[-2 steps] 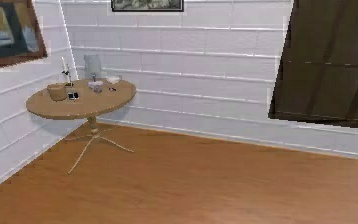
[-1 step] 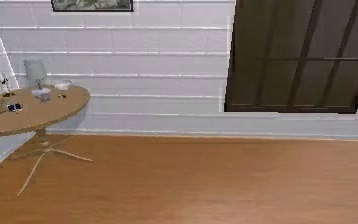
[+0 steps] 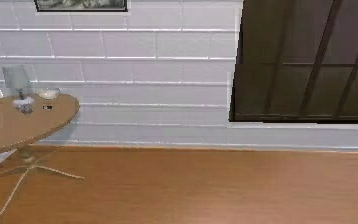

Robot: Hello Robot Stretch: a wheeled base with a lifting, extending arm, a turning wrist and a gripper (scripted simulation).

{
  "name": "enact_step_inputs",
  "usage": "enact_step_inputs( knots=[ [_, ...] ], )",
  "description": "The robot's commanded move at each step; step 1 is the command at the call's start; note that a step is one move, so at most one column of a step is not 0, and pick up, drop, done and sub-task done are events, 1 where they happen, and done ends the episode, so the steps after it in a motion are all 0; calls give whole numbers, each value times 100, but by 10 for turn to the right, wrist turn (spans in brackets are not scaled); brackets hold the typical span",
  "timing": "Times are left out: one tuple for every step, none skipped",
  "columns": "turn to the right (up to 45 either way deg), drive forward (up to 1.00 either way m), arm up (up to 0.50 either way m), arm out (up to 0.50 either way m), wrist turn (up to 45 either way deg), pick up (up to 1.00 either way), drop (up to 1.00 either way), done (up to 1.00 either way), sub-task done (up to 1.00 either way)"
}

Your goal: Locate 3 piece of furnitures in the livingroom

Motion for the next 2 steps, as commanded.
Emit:
enact_step_inputs(
  knots=[
    [-450,0,0,0,0,0,0,0,0],
    [0,75,0,0,0,0,0,0,0]
  ],
)
